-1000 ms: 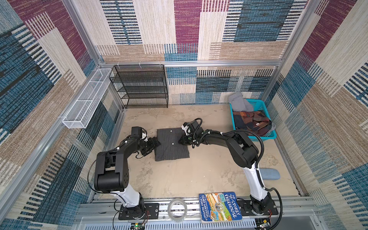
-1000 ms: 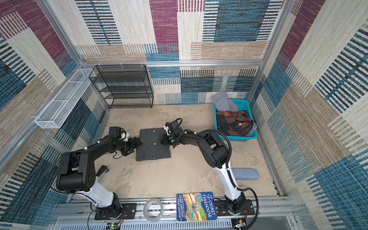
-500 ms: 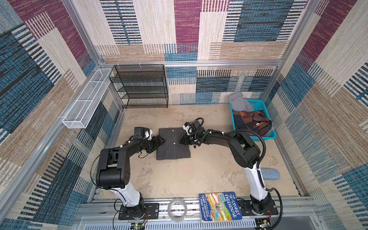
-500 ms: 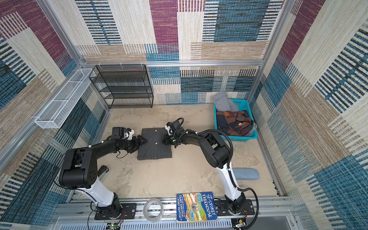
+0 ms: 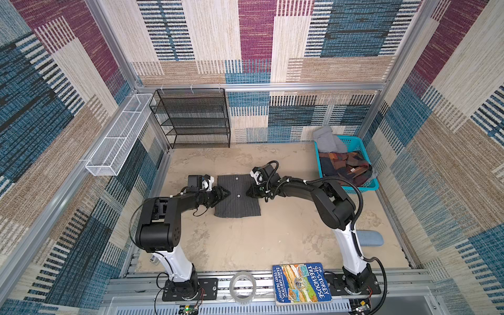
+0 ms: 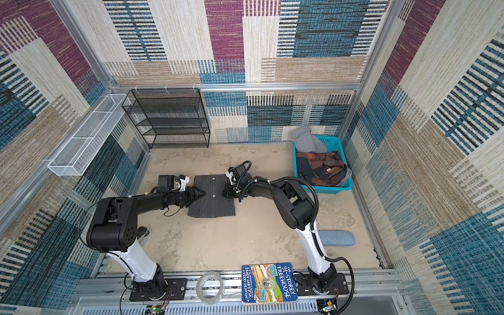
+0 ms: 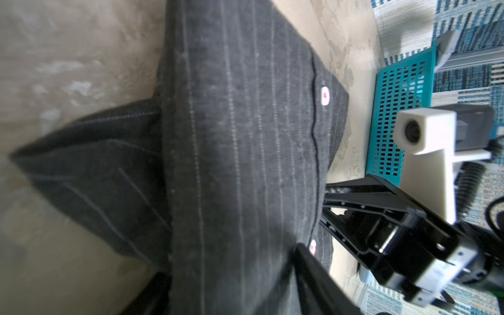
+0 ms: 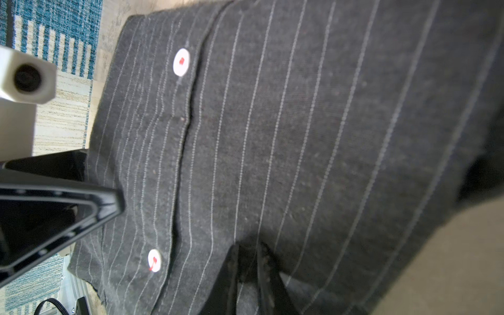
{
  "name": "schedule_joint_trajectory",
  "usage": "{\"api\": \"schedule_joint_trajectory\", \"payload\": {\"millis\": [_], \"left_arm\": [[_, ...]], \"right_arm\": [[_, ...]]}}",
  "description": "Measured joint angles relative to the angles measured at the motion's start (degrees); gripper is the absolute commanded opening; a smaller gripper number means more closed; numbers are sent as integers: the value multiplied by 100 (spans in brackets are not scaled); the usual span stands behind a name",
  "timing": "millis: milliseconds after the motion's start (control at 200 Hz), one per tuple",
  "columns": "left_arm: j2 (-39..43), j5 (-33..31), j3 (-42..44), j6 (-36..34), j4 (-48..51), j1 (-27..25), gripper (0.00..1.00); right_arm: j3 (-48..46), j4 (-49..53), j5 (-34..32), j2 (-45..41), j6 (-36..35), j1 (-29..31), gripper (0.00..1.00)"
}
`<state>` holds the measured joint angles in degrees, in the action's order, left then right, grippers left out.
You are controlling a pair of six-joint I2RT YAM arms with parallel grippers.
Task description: Fold and stack the long sleeve shirts
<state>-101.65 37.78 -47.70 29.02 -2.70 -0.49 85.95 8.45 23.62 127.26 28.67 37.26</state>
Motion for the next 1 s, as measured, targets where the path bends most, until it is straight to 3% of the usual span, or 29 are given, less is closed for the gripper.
{"api": "schedule_joint_trajectory", "payload": {"millis": [175, 356, 596, 811, 1001], "left_arm": [[-59, -142, -146, 81, 380, -48, 0], [-7, -229, -382, 81, 852, -66, 0], [658, -933, -1008, -33, 2057, -157, 0], [1327, -1991, -2020, -437, 3790, -302, 0], [1471, -3359, -3200, -868, 5403, -588, 0]], "right_arm": [[-68, -70, -20, -48, 0, 2, 18], [-205, 188, -96, -332, 11, 11, 26], [-673, 431, -289, -1506, 44, 0, 49], [-1453, 398, -616, -2717, -26, -24, 51], [-2264, 341, -870, -3626, -55, -92, 52]]}}
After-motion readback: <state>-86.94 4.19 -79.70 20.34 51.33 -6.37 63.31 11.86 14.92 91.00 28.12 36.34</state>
